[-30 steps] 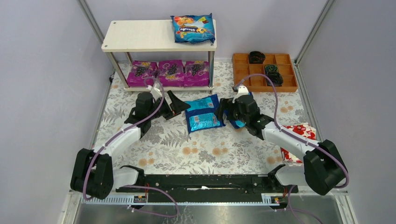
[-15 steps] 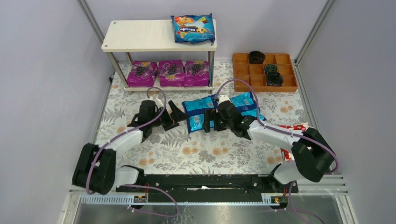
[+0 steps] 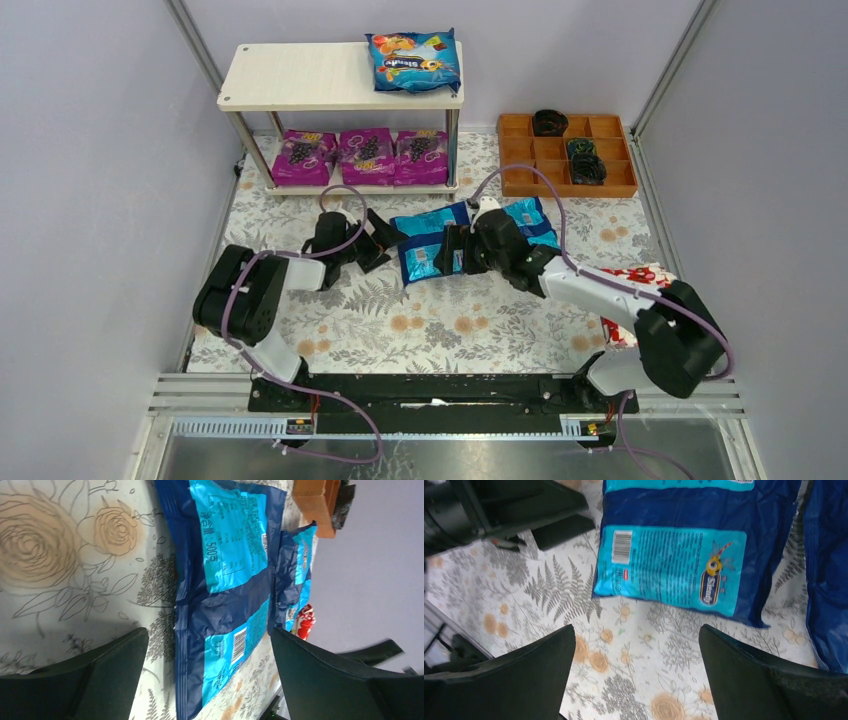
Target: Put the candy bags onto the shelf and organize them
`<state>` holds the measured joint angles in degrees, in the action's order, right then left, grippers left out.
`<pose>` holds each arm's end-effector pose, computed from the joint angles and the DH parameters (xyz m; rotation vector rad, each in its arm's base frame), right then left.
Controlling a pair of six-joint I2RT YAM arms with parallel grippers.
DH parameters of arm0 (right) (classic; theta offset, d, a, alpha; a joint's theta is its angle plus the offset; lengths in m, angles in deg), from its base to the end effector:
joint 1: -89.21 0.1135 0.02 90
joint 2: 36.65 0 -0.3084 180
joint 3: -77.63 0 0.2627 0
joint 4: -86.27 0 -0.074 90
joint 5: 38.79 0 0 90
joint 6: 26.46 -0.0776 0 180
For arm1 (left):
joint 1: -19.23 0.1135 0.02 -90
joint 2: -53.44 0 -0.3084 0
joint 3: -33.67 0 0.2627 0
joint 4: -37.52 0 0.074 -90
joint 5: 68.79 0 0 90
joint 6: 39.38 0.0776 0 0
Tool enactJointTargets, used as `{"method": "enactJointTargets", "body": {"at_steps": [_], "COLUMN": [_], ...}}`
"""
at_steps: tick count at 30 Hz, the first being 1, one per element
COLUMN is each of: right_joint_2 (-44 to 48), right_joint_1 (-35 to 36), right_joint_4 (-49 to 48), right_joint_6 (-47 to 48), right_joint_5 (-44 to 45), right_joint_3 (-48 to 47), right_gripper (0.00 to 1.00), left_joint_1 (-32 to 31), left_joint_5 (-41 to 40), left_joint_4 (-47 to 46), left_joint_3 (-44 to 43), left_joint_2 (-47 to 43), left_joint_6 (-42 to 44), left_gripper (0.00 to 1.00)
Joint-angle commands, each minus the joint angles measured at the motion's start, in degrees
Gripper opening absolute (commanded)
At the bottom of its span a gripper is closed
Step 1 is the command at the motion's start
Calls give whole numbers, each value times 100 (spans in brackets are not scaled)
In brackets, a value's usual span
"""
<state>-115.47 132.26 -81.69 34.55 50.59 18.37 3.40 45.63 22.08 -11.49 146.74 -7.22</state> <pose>0.2456 0.2306 0.2487 -0.2780 2.1992 0.7382 0.3133 -0.1222 0.1476 -0.5752 2.2630 -1.1611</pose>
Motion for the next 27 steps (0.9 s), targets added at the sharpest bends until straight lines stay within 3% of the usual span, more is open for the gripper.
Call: {"method": "enactJointTargets", "body": {"at_steps": [1,5,9,15,27], "right_joint_2": [-714,-1427,-2140,-2627,-2951], "right_joint_1": [-626,-870,-1029,-1044,-1210], "right_joint_4": [-687,-841,-1172,-1971,-2344], "right_joint_6": [-684,-839,-1087,-1425,-1538], "right_joint_5": [-907,-564,-535,-551,-1092], "right_joint_3": [-399,-787,-1018,-629,-525], "right_gripper": [97,92,87,86,83], "left_joint_1": [2,-21,-58,-65,-395], "left_joint_5": [145,518,357,424,906], "left_joint_4": [-858,-1120,-1114,-1031,-4458], "left_joint_3": [-91,-278,-183,-360,167], "left_joint_2": [407,841,856,1169,2015], "left_joint_6": [-366,-647,-596,-517,-2009], "left_gripper": [98,95,94,95,83]}}
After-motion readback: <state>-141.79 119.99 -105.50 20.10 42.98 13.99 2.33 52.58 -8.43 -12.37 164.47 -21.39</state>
